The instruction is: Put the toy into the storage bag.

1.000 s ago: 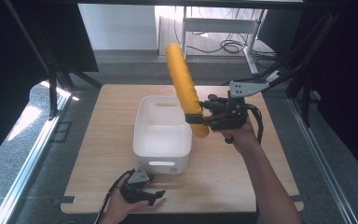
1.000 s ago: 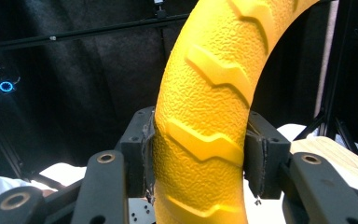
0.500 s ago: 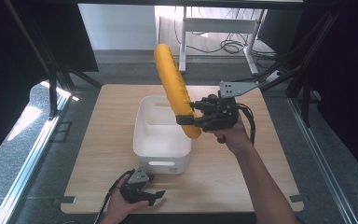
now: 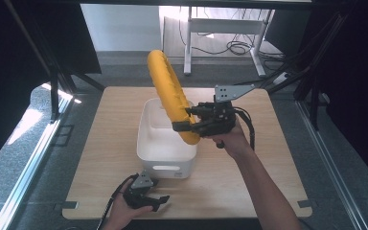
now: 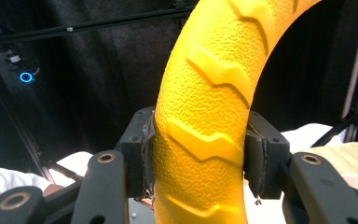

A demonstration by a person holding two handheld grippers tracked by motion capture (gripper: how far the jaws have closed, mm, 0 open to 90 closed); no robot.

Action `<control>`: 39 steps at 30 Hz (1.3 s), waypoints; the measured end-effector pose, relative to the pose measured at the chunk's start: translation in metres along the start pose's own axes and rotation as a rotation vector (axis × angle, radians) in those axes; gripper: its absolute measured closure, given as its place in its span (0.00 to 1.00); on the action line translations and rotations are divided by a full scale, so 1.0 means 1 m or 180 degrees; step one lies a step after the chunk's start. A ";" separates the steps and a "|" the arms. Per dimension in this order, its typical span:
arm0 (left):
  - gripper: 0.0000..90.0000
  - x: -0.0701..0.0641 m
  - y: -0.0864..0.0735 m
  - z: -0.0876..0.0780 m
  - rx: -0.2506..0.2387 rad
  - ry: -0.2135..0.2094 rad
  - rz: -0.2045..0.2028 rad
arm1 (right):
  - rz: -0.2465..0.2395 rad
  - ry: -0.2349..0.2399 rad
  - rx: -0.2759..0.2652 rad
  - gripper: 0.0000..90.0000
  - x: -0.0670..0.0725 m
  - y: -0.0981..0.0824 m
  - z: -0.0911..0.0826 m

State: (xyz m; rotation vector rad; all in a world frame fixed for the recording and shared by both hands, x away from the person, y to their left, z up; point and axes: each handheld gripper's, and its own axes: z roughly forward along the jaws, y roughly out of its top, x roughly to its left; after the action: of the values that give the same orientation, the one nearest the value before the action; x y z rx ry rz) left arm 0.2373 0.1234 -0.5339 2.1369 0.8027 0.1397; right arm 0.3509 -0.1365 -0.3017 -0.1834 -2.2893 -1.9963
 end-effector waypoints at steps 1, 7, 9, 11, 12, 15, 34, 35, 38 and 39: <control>0.29 0.000 0.000 0.000 0.0000 0.0000 0.0000 | 0.0000 0.0000 0.0000 0.56 0.000 0.000 0.000; 0.29 0.000 0.000 0.000 0.0011 0.0002 0.0010 | 0.0015 0.0097 -0.0007 0.56 0.001 -0.002 0.007; 0.29 0.000 0.000 0.000 0.0012 0.0002 0.0011 | 0.0015 0.0125 0.0019 0.56 0.001 -0.003 0.010; 0.29 0.000 0.000 0.000 0.0013 -0.0001 0.0007 | 0.0005 0.0144 0.0053 0.56 0.001 -0.004 0.013; 0.29 0.000 0.000 0.000 0.0016 -0.0002 0.0009 | 0.0023 0.0152 0.0070 0.56 0.002 -0.005 0.014; 0.29 0.000 0.000 0.000 0.0018 -0.0004 0.0006 | 0.0054 0.0190 0.0105 0.56 0.000 -0.007 0.017; 0.29 0.000 -0.001 0.001 0.0040 -0.0002 0.0009 | 0.0088 0.0335 0.0267 0.56 -0.006 -0.025 0.026; 0.29 0.000 -0.001 0.001 0.0041 0.0005 0.0024 | 0.0092 0.0339 0.0286 0.56 -0.008 -0.028 0.028; 0.29 0.000 -0.001 0.001 0.0042 0.0006 0.0022 | 0.0100 0.0324 0.0321 0.56 -0.010 -0.031 0.029; 0.29 0.000 -0.001 0.001 0.0042 0.0007 0.0021 | 0.0148 0.0309 0.0330 0.56 -0.013 -0.036 0.030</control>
State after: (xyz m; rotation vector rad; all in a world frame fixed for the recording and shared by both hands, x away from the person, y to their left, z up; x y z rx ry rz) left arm 0.2376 0.1233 -0.5350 2.1523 0.7998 0.1406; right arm 0.3580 -0.1119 -0.3425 -0.1273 -2.2987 -1.8176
